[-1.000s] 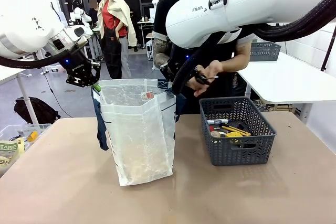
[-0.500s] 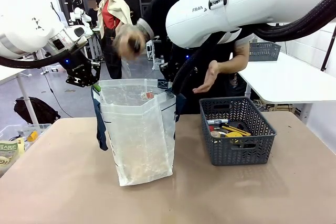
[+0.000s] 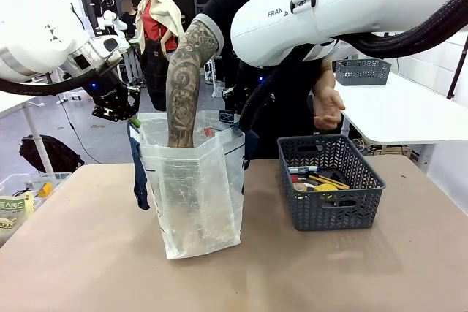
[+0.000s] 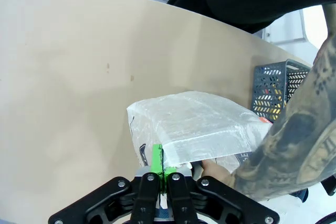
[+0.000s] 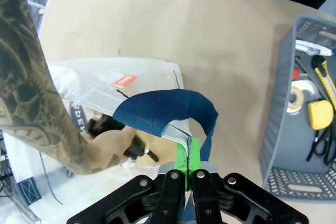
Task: Transfer purchased items from the store into the shopping bag.
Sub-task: Move the Reusable shopping bag to the right side of the table.
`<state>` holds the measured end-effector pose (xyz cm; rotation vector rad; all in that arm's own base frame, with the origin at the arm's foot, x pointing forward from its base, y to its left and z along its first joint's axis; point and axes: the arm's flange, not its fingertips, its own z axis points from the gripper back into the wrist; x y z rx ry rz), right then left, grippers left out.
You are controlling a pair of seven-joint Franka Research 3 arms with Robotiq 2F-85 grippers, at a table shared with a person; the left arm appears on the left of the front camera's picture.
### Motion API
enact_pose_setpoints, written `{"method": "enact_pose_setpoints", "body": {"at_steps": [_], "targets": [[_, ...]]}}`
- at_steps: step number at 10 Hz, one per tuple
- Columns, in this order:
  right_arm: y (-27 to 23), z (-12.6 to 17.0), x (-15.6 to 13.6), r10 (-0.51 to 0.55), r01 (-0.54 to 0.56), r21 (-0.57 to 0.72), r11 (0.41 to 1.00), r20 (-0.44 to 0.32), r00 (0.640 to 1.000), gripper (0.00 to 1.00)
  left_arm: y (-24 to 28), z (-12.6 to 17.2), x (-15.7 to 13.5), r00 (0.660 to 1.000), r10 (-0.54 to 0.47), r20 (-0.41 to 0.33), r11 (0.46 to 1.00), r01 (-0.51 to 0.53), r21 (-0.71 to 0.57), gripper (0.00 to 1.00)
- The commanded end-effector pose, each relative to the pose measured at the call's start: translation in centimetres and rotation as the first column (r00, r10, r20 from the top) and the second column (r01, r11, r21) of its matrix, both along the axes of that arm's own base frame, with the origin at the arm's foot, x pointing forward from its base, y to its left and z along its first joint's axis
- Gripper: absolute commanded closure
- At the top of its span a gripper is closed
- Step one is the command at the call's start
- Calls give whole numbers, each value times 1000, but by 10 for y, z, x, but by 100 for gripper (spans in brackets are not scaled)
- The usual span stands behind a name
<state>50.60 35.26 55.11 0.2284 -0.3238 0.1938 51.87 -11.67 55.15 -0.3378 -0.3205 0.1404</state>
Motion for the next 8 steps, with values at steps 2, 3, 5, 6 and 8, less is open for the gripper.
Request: {"method": "enact_pose_setpoints", "body": {"at_steps": [2,3,5,6,8], "targets": [[-4,1,1,-9,9,6,1000,-7,1000,100,4,2,-2,1000,19,0,1000,-19,-5,100],[-4,1,1,-9,9,6,1000,-7,1000,100,4,2,-2,1000,19,0,1000,-19,-5,100],[-4,1,1,-9,9,6,1000,-7,1000,100,4,2,-2,1000,19,0,1000,-19,-5,100],[-4,1,1,-9,9,6,1000,-7,1000,100,4,2,-2,1000,19,0,1000,-19,-5,100],[-4,1,1,-9,9,6,1000,-7,1000,100,4,2,-2,1000,19,0,1000,-19,-5,100]]}}
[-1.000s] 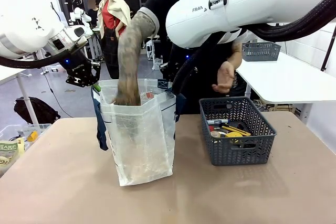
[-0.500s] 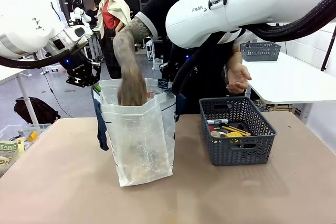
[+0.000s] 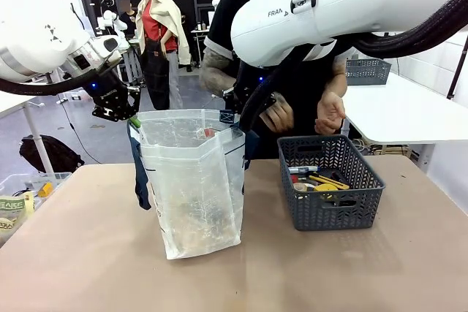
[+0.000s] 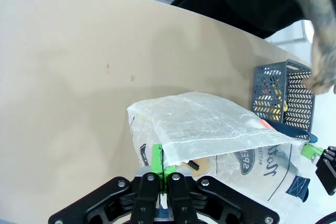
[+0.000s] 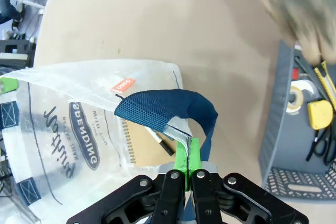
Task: Transfer purchased items from the store into the shopping bag.
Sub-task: Move the Reusable shopping bag to the right side of the table.
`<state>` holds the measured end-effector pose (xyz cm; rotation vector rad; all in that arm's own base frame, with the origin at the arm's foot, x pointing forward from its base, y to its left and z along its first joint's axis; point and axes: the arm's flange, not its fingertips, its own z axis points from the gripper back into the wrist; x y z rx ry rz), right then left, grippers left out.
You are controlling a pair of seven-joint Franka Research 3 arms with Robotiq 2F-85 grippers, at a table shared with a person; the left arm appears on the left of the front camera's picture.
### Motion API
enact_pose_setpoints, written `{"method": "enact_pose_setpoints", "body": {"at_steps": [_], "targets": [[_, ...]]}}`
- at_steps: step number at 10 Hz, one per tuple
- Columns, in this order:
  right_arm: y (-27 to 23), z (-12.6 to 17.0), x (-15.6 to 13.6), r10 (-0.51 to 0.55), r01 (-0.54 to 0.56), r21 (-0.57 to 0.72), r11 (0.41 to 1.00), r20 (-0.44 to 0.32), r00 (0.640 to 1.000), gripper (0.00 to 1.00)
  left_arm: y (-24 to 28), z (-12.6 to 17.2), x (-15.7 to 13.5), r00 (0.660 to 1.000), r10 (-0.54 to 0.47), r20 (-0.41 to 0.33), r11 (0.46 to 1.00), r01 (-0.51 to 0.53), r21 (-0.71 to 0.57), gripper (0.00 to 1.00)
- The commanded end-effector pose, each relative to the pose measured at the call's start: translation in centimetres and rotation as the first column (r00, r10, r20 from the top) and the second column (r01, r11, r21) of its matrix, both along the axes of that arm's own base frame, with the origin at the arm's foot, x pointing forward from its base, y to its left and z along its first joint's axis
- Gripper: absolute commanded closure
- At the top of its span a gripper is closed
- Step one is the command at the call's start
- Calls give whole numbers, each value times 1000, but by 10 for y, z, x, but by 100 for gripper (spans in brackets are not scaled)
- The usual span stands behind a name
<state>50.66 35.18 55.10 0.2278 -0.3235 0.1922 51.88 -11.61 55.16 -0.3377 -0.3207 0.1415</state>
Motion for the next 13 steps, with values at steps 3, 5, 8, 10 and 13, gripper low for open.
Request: {"method": "enact_pose_setpoints", "body": {"at_steps": [3,5,8,10,13], "targets": [[-4,1,0,-7,7,7,1000,-7,1000,100,3,2,-2,1000,18,0,1000,-18,-5,100],[-4,1,0,-7,7,7,1000,-7,1000,100,3,2,-2,1000,18,0,1000,-18,-5,100],[-4,1,0,-7,7,7,1000,-7,1000,100,3,2,-2,1000,18,0,1000,-18,-5,100],[-4,1,0,-7,7,7,1000,-7,1000,100,3,2,-2,1000,18,0,1000,-18,-5,100],[-4,1,0,-7,7,7,1000,-7,1000,100,3,2,-2,1000,18,0,1000,-18,-5,100]]}}
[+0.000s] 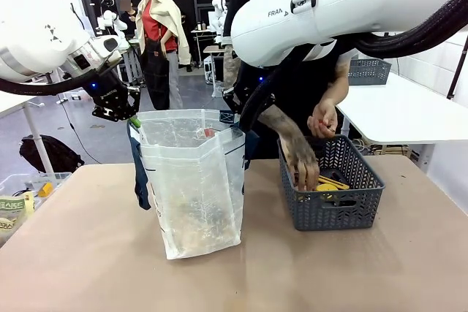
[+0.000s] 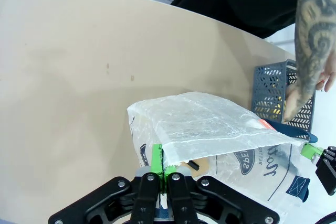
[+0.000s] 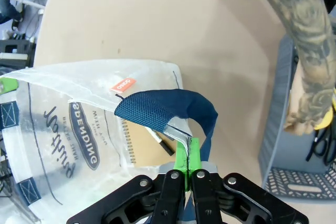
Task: Transfer purchased items from the store into the shopping bag.
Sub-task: Move the Reusable shopping bag to the right side of the table.
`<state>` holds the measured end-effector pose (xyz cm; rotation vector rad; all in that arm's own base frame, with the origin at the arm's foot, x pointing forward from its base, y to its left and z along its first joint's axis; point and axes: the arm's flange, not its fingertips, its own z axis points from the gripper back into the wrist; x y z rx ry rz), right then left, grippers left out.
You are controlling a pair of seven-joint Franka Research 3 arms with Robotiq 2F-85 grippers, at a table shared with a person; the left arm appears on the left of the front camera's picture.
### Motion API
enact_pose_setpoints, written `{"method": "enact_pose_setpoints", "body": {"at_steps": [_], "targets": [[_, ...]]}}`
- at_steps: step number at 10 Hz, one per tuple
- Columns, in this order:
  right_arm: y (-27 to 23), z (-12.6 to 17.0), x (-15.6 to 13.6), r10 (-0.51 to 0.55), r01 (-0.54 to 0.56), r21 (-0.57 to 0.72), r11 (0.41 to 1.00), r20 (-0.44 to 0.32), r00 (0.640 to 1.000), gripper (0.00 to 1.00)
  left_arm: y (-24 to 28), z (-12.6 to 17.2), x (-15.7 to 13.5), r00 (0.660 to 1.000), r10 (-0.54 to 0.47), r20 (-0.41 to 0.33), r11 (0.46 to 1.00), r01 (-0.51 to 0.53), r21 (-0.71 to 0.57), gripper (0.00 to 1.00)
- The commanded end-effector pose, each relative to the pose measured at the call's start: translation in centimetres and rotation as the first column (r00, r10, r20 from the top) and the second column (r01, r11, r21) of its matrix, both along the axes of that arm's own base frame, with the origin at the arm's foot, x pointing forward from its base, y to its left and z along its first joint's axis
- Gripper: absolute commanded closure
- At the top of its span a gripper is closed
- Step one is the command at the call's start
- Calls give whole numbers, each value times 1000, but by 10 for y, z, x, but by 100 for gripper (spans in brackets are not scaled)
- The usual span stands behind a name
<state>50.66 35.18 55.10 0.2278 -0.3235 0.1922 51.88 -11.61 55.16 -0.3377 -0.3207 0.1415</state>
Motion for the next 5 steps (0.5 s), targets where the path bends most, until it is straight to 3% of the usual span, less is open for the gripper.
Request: {"method": "enact_pose_setpoints", "body": {"at_steps": [1,5], "targets": [[-4,1,0,-7,7,7,1000,-7,1000,100,3,2,-2,1000,18,0,1000,-18,-5,100],[-4,1,0,-7,7,7,1000,-7,1000,100,3,2,-2,1000,18,0,1000,-18,-5,100]]}}
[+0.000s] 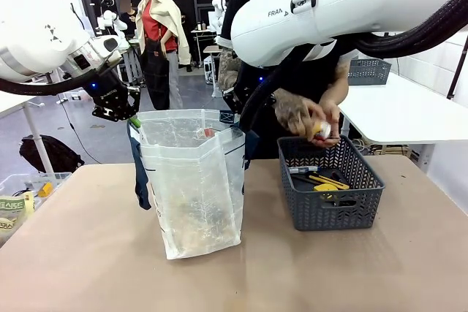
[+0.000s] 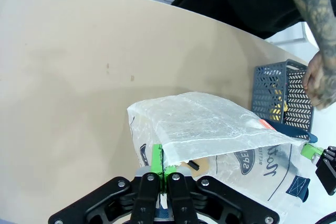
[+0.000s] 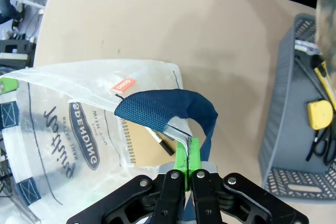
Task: Transfer purchased items from the store into the shopping bag.
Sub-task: Move the Reusable shopping bag to the right side of the table.
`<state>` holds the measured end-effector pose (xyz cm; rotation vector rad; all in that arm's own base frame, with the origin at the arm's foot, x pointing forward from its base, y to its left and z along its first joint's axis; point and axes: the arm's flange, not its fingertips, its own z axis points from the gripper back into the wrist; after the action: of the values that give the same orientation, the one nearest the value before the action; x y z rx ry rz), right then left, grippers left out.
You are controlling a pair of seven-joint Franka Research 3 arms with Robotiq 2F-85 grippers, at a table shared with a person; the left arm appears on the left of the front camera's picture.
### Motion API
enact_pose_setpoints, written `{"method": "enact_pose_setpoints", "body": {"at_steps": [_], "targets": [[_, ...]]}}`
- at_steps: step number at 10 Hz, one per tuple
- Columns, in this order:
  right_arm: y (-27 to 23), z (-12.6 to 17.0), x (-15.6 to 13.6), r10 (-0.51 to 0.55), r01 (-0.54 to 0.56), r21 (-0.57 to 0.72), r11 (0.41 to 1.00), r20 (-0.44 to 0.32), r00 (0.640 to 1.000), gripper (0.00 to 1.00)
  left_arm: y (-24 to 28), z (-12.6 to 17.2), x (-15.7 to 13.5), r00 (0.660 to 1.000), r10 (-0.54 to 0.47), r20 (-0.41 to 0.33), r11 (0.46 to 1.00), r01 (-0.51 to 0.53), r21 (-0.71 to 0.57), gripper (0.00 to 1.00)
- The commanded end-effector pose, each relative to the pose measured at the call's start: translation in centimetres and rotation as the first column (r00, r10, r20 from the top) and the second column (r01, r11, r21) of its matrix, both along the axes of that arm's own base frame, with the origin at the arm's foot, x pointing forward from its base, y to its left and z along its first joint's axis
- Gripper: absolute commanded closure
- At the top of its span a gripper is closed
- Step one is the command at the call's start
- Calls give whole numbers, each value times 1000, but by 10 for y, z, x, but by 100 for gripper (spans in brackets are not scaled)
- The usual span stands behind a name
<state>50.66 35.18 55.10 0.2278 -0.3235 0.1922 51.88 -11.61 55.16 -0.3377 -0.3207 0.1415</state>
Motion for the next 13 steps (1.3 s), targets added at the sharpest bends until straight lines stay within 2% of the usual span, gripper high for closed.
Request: {"method": "enact_pose_setpoints", "body": {"at_steps": [1,13], "targets": [[-4,1,0,-7,7,7,1000,-7,1000,100,3,2,-2,1000,18,0,1000,-18,-5,100],[-4,1,0,-7,7,7,1000,-7,1000,100,3,2,-2,1000,18,0,1000,-18,-5,100]]}}
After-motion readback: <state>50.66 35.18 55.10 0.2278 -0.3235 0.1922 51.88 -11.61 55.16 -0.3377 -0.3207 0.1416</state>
